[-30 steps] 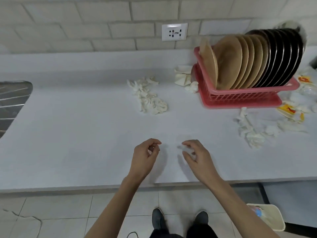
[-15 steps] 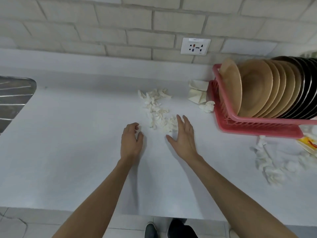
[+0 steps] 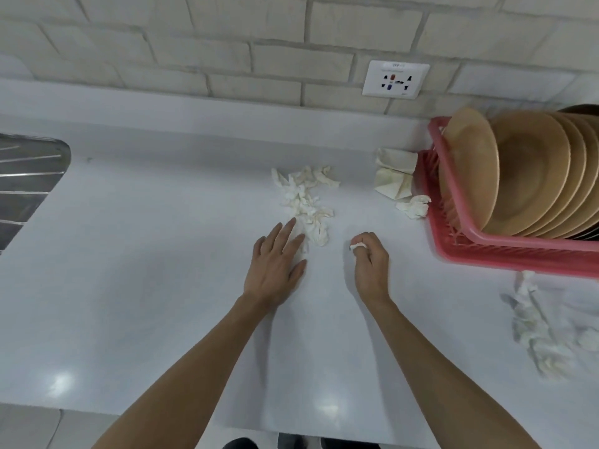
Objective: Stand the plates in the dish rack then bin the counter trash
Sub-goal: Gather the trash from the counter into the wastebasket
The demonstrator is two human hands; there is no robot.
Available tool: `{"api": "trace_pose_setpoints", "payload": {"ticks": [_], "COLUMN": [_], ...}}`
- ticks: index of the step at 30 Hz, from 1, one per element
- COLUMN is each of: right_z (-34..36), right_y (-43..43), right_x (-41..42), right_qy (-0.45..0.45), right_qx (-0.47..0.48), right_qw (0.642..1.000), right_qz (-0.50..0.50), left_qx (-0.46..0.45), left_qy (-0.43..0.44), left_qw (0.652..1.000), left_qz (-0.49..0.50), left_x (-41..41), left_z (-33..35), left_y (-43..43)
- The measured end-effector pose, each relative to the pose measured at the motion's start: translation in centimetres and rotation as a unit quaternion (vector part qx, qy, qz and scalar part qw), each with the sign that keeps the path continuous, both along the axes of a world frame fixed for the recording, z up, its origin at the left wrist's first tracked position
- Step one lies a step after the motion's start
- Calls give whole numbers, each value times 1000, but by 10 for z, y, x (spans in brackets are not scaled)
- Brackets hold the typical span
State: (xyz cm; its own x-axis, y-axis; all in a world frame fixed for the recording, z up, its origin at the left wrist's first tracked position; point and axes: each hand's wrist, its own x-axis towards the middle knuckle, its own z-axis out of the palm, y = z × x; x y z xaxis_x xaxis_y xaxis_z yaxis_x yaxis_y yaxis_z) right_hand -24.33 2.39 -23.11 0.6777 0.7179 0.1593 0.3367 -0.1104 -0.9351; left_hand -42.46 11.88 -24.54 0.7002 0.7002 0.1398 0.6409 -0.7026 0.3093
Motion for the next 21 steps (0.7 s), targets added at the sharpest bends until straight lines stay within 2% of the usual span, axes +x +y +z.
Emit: {"api": "trace_pose_setpoints", "payload": {"ticks": [6,10,13,15,18,21], "right_z": [7,15,21,19,9,3], "right_y": [0,21,45,57,66,66], "right_x": [2,4,-1,-5,-4,0], "right_qy": [-17,-124,-253,-307,-343,-344], "right_qx": [-45,-94,-127,-140,-158,-136], "right_qw": [998,985,950,930,911,913], "right_qz": [31,71,130,149,165,174], "left_qx": [4,-19,-43,-59,-84,-120], "left_qy": [-86,-90,-94,-106,-139,-186], "left_qw": [996,995,992,989,980,966], "left_qz": [17,45,66,83,111,133], "left_x": [-2,-1,-1,-2,-2,-1], "left_z": [4,7,9,6,4,6], "left_y": [-3,-4,-2,1,2,3]}}
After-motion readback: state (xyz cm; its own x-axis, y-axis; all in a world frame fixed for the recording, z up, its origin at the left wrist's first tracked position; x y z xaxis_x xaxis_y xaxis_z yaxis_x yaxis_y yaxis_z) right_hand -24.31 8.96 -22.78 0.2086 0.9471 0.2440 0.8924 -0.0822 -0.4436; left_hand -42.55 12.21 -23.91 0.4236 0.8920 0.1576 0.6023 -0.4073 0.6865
